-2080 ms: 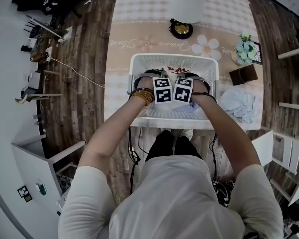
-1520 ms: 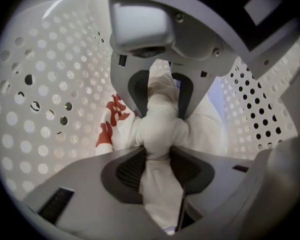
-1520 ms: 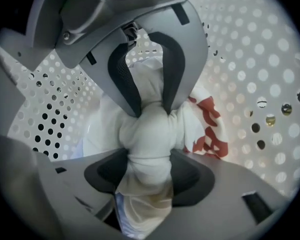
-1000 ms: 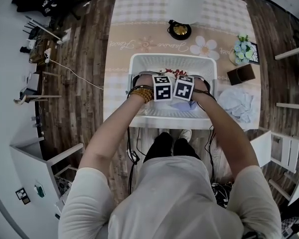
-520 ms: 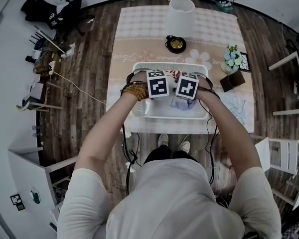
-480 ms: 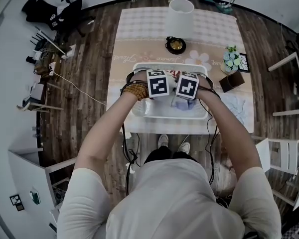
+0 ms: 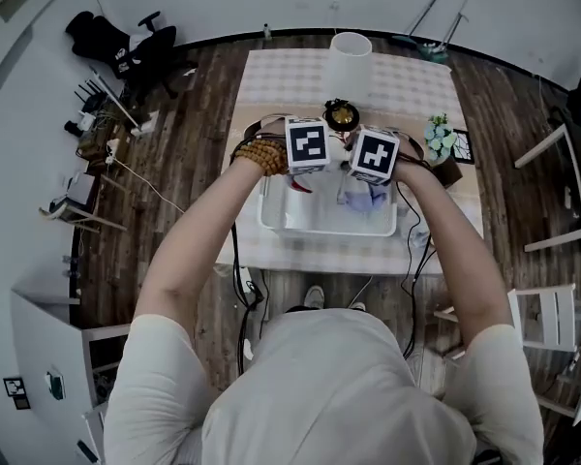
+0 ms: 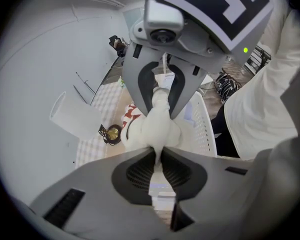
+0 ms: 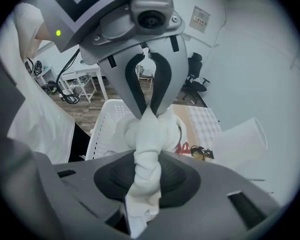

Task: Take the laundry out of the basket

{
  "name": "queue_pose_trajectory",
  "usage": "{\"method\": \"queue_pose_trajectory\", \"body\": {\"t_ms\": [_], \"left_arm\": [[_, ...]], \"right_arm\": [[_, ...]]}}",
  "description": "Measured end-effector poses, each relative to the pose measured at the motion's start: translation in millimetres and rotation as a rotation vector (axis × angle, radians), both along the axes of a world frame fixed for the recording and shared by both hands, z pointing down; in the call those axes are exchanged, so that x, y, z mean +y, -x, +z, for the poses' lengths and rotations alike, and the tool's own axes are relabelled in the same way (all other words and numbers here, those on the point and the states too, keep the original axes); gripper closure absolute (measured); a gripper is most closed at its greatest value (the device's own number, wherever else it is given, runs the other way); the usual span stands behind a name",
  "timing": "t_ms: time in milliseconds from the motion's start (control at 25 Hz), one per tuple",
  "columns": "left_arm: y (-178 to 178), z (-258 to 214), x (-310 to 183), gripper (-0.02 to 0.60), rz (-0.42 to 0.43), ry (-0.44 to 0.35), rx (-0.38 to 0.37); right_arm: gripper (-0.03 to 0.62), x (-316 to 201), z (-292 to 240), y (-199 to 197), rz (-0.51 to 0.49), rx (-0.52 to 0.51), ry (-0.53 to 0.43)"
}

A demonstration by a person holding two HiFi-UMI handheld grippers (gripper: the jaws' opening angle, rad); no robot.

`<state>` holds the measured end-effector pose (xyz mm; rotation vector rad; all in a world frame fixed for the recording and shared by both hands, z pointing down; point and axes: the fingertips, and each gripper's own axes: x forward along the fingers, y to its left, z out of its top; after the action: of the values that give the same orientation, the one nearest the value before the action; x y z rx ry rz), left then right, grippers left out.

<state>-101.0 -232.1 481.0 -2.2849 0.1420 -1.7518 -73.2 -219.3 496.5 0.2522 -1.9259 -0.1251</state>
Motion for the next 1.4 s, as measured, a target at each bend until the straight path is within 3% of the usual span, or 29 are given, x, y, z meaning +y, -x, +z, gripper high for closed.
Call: {"method": "queue_pose_trajectory", "body": {"t_ms": [120,320,400,520,680,800,840,960,1120,1400], "left_arm": [[0.8,-21.1,-1.4,0.515,-0.008,-0.031,0.006],[6.7,-22.8,2.3,0.515,-0.023,-0.018,-0.019],[0.1,-27.0,5.1,0.515,-0.015,-0.014,0.005],[-10.4,-21.9,31.5,0.515,-0.012,0.117,0.021],[-33.9,-31.0,47.9,0.515,0.018,0.186,0.028],[-69.9,-48.7,15.8,0.515,0.078,0.027,0.060],[-82.9,-49.3,13.7,0.515,0.099,0.019,0.066],[-122.3,-45.9,25.7,0.515,0.160,0.053,0.074],[-185.2,-51.0,37.1,0.515,0.278,0.003,0.113],[-279.3,-40.6,87.5,0.515,0.444,0.107,0.104]], "right_arm": [[0.467,0.1,-18.3,0.0,0.002,-0.012,-0.024],[0.467,1.6,-24.5,1.0,-0.004,-0.015,-0.040],[0.467,2.7,-26.5,-3.1,0.002,-0.013,-0.041],[0.467,6.1,-31.6,-16.5,0.022,-0.010,-0.045],[0.467,9.0,-45.5,-46.3,0.061,0.000,-0.051],[0.467,5.0,-53.1,-77.5,0.098,0.015,-0.059],[0.468,5.6,-54.3,-90.2,0.117,0.020,-0.060],[0.468,16.1,-55.1,-132.0,0.187,0.031,-0.056],[0.468,38.4,-52.6,-185.7,0.283,0.033,-0.050],[0.468,80.2,-50.6,-284.4,0.460,0.049,-0.034]]}}
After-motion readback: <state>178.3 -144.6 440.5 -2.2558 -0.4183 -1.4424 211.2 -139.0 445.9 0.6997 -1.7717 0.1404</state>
